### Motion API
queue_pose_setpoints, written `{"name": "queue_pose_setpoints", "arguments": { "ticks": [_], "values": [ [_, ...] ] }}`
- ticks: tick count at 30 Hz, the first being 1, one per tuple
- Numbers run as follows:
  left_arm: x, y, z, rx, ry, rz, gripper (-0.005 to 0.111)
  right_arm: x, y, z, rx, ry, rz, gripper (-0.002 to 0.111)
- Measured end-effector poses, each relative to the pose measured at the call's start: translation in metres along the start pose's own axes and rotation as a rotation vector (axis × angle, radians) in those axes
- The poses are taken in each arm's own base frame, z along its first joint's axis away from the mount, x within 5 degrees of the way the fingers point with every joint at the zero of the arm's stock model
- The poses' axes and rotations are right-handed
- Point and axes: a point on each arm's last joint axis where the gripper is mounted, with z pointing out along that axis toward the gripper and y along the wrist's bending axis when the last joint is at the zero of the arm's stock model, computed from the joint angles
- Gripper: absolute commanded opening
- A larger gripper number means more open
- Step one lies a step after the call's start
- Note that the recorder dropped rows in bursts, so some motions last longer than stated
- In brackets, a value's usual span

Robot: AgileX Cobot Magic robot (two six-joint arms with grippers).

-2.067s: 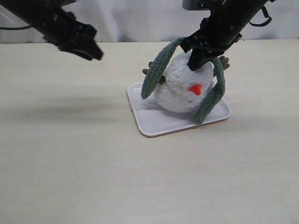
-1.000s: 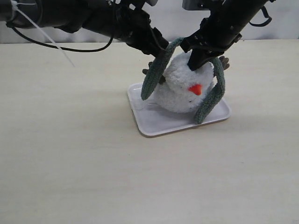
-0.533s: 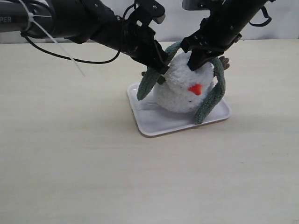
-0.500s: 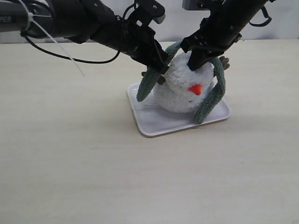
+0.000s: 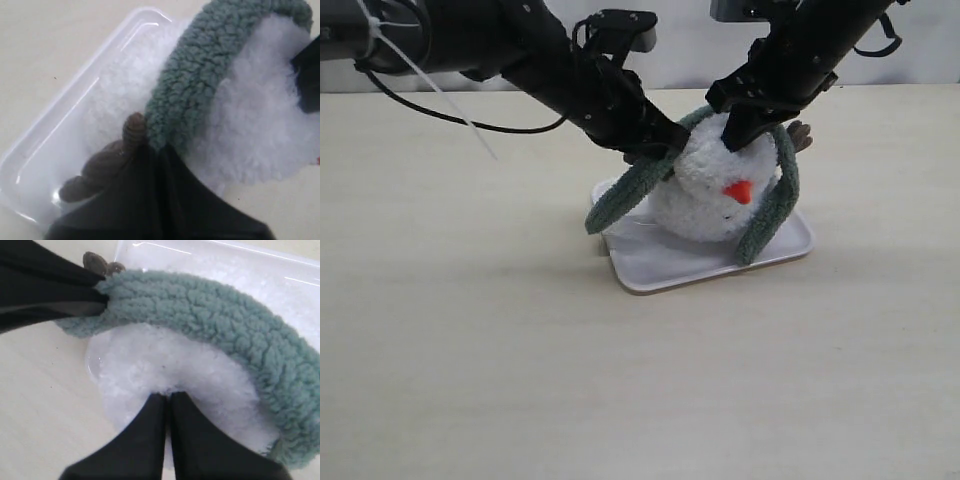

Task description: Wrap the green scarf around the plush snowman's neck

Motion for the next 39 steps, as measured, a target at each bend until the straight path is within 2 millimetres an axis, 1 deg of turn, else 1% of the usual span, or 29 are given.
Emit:
{"name": "queue_pose_setpoints", "arguments": {
  "ticks": [2,3,5,7,11,13,18,21,26,28,30,31,35,36,39],
  "values": [
    [0.009,-0.016,0.018,0.024,0.051,0.001,0.0,0.0,0.0,0.0,0.0,0.0,0.0,0.004],
    [0.012,-0.019,0.024,0.026,0.065,0.009,0.0,0.001,0.0,0.0,-0.001,0.004,0.001,0.004],
    [0.015,-0.022,0.03,0.023,0.077,0.023,0.0,0.001,0.0,0.001,-0.001,0.008,0.0,0.004],
    [0.016,-0.025,0.032,0.02,0.086,0.035,0.0,0.001,0.0,0.001,-0.001,0.009,0.001,0.004],
    [0.018,-0.018,0.031,-0.048,0.111,0.009,0.0,0.001,0.0,0.001,-0.003,0.009,0.002,0.004],
    [0.018,-0.015,0.031,-0.057,0.114,0.005,0.0,0.001,0.0,0.001,-0.003,0.009,0.002,0.004],
    [0.018,-0.014,0.029,-0.057,0.113,0.022,0.001,0.001,0.0,0.001,-0.003,0.009,0.002,0.004],
    [0.013,-0.016,0.023,-0.061,0.087,0.032,0.009,0.001,0.0,0.001,-0.003,0.009,0.002,0.004],
    [-0.001,-0.023,0.001,-0.078,0.027,0.076,0.038,0.001,0.0,0.001,-0.003,0.009,-0.001,0.004],
    [-0.002,-0.024,-0.005,-0.079,0.028,0.092,0.05,0.001,0.0,0.001,-0.003,0.009,-0.001,0.004],
    [-0.001,-0.026,-0.007,-0.07,0.056,0.097,0.057,0.001,0.0,0.001,-0.003,0.009,-0.003,0.004],
    [0.001,-0.026,-0.007,-0.063,0.076,0.098,0.059,0.001,0.0,0.001,-0.003,0.009,-0.003,0.004],
    [0.009,-0.027,-0.006,-0.041,0.154,0.104,0.059,0.001,0.0,0.001,-0.003,0.009,-0.003,0.004],
    [0.009,-0.027,-0.006,-0.041,0.159,0.106,0.057,0.001,0.0,0.001,-0.003,0.009,-0.003,0.004],
    [0.01,-0.027,-0.006,-0.042,0.168,0.11,0.044,0.001,0.0,0.001,-0.003,0.009,-0.003,0.004]
  ]
}}
